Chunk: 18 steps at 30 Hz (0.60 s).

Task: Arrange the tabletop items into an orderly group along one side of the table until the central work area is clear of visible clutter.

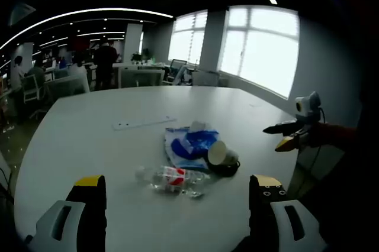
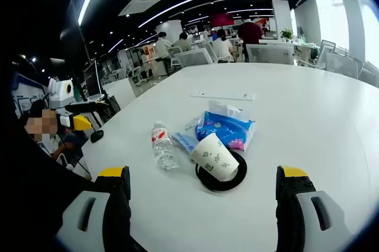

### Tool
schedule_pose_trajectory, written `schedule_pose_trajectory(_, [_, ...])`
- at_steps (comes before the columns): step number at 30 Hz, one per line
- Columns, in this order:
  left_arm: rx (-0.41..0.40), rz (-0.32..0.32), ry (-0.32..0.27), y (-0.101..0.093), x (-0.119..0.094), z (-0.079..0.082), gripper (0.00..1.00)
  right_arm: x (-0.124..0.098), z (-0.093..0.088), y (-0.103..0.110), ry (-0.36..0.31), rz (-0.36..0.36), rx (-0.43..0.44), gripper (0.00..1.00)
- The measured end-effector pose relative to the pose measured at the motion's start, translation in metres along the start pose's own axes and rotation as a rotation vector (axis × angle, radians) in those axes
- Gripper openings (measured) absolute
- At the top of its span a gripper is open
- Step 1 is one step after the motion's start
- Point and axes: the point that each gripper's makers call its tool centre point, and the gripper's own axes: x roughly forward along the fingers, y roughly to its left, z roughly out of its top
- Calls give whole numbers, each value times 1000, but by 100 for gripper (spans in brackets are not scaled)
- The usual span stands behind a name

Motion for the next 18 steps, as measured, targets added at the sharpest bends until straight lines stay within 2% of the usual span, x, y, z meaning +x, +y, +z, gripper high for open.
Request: schedule_pose_trajectory(18, [10, 2, 0, 2, 0, 4, 99, -2, 2, -2, 2, -6, -2, 100])
